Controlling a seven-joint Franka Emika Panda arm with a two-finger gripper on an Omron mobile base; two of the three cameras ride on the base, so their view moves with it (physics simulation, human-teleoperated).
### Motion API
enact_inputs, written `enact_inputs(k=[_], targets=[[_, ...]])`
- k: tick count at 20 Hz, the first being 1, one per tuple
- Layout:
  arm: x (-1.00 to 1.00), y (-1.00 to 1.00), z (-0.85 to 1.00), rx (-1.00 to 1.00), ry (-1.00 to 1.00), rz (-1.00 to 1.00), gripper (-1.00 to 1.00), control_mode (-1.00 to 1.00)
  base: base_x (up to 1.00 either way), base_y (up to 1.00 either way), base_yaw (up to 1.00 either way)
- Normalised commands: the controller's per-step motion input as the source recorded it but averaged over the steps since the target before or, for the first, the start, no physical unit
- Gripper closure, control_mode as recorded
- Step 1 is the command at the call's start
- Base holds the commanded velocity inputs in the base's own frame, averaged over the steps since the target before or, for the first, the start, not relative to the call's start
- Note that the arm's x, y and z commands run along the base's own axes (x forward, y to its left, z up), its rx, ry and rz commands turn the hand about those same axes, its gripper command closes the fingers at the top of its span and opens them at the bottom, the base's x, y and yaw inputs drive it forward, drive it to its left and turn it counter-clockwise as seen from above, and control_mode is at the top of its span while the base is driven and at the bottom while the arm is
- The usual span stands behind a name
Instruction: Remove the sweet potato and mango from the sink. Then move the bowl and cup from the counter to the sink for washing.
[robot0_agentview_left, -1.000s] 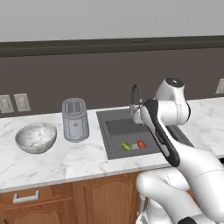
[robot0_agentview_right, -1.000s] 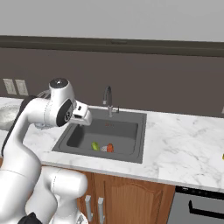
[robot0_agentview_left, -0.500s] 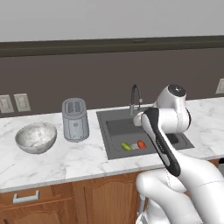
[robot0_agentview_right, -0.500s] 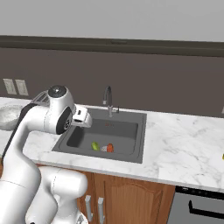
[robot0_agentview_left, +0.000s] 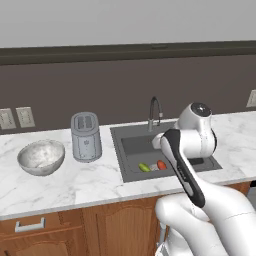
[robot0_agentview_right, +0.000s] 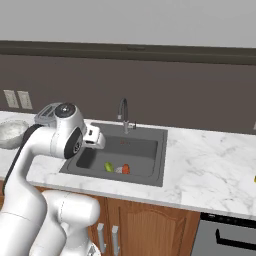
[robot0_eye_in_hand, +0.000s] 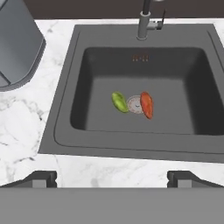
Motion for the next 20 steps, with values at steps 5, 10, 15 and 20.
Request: enact_inputs(k=[5, 10, 15, 20], targets=[[0.04, 0.00, -0.05, -0.06, 0.04, 0.00, -1.00, -1.00, 0.00, 0.00, 0.00], [0.04, -0.01, -0.07, -0.01, 0.02, 0.00, -1.00, -1.00, 0.00, 0.00, 0.00], [0.02, -0.05, -0.07, 0.00, 0.00, 0.00, -1.00, -1.00, 0.00, 0.00, 0.00], [0.02, -0.09, -0.08, 0.00, 0.00, 0.00, -1.00, -1.00, 0.00, 0.00, 0.00]])
